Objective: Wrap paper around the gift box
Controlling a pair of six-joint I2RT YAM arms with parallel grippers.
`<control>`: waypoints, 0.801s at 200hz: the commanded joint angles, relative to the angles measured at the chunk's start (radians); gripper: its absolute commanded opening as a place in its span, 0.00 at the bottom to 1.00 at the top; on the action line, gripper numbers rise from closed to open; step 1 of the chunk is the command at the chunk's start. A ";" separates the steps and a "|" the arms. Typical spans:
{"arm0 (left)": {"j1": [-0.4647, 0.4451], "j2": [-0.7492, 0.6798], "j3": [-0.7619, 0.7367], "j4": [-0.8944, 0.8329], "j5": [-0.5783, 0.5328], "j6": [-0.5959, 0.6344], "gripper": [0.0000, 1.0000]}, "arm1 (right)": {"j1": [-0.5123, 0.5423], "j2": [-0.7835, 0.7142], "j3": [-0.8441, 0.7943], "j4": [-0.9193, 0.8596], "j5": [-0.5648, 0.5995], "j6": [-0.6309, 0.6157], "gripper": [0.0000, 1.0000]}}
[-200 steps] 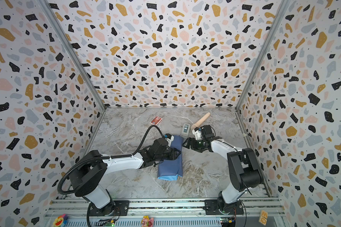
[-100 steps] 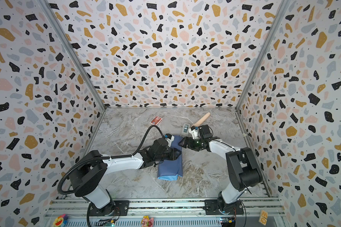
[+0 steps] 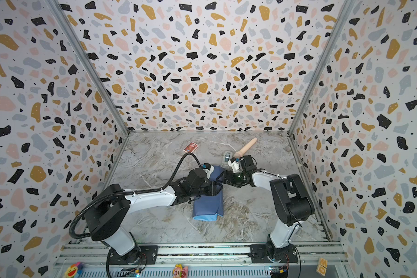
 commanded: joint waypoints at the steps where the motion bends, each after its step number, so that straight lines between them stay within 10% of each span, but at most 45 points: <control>1: 0.005 -0.056 0.032 -0.177 -0.063 0.053 0.53 | -0.007 0.005 -0.038 -0.065 0.068 -0.036 0.88; 70: 0.244 -0.273 -0.118 -0.255 0.011 0.178 0.71 | -0.007 0.002 -0.028 -0.071 0.068 -0.039 0.87; 160: 0.251 -0.103 -0.100 -0.305 0.173 0.306 0.86 | -0.007 0.006 -0.023 -0.075 0.072 -0.040 0.87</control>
